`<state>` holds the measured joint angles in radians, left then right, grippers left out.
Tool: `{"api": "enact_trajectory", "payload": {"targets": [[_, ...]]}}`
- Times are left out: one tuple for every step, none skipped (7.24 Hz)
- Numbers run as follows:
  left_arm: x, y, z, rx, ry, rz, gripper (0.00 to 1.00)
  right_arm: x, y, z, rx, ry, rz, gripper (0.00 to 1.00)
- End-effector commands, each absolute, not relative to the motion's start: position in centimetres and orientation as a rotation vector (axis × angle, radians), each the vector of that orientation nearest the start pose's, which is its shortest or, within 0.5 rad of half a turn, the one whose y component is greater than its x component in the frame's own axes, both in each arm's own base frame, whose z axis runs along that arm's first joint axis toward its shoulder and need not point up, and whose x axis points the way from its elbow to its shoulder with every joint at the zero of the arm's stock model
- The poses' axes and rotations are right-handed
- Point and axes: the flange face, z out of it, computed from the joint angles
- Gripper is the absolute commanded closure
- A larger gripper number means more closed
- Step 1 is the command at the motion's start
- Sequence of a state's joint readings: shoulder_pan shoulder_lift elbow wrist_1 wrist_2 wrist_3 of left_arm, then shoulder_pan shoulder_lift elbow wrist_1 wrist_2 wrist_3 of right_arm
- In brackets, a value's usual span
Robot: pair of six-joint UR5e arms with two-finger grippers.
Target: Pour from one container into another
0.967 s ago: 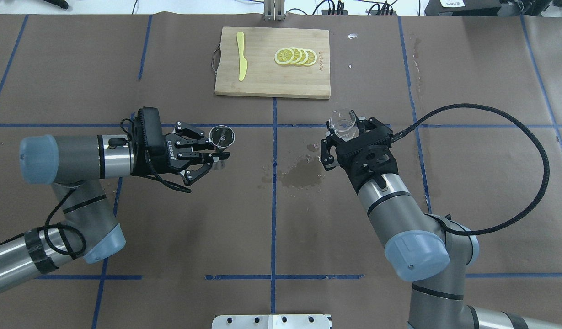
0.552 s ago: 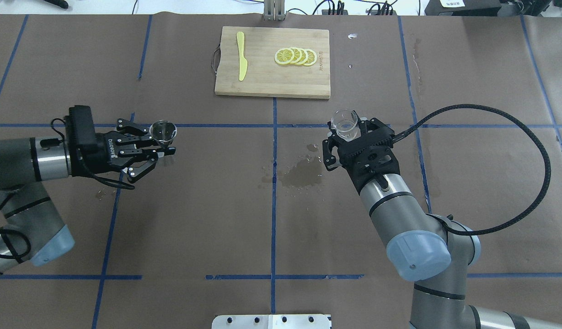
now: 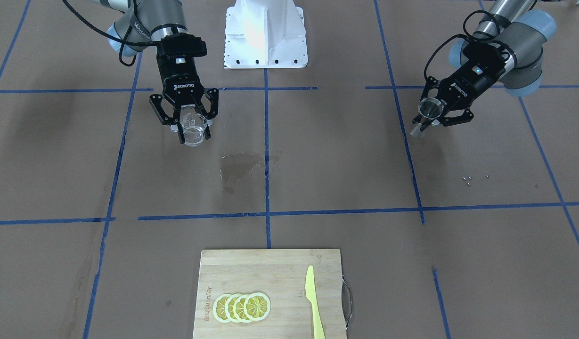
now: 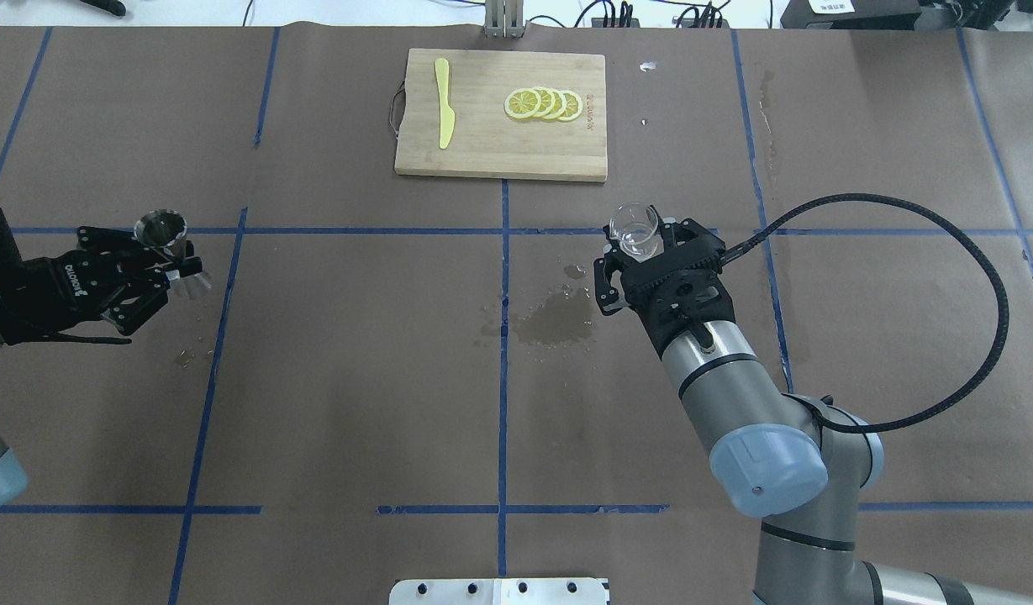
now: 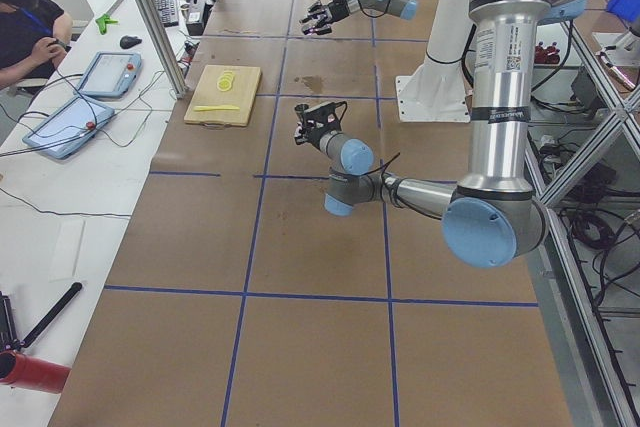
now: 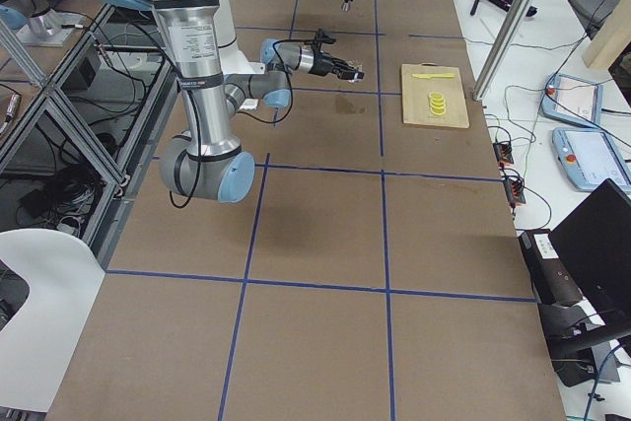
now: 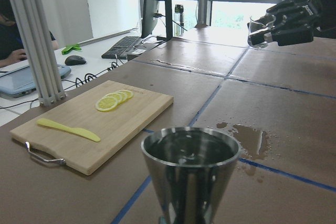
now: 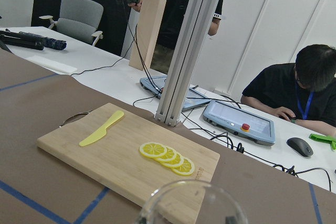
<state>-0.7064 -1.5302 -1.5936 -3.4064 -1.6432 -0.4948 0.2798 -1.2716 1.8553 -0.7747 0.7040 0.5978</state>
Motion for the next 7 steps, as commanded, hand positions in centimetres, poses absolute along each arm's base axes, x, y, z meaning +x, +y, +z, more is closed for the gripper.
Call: {"api": "enact_trajectory", "payload": {"targets": [[22.5, -37.0, 50.9, 1.360, 1.148, 0.141, 1.00, -45.7, -34.9, 26.7, 1.312, -0.610, 0.032, 1.00], [21.0, -35.8, 52.4, 1.357, 1.141, 0.129, 1.00, -45.7, -34.9, 26.8, 1.312, -0.607, 0.032, 1.00], [21.6, -35.5, 52.6, 1.347, 1.144, 0.103, 1.00, -45.8, -34.9, 26.9, 1.311, -0.606, 0.031, 1.00], [24.2, -34.1, 52.8, 1.328, 1.147, 0.019, 1.00, -45.8, -34.8, 26.9, 1.311, -0.607, 0.030, 1.00], [27.3, -31.9, 52.9, 1.298, 1.160, -0.060, 1.00, -45.8, -34.8, 26.9, 1.311, -0.608, 0.031, 1.00], [29.7, -29.5, 53.2, 1.287, 1.137, -0.133, 1.00, -45.8, -34.8, 26.9, 1.311, -0.608, 0.031, 1.00], [31.6, -27.4, 53.5, 1.284, 1.094, -0.168, 1.00, -45.8, -34.8, 26.8, 1.312, -0.610, 0.032, 1.00]]}}
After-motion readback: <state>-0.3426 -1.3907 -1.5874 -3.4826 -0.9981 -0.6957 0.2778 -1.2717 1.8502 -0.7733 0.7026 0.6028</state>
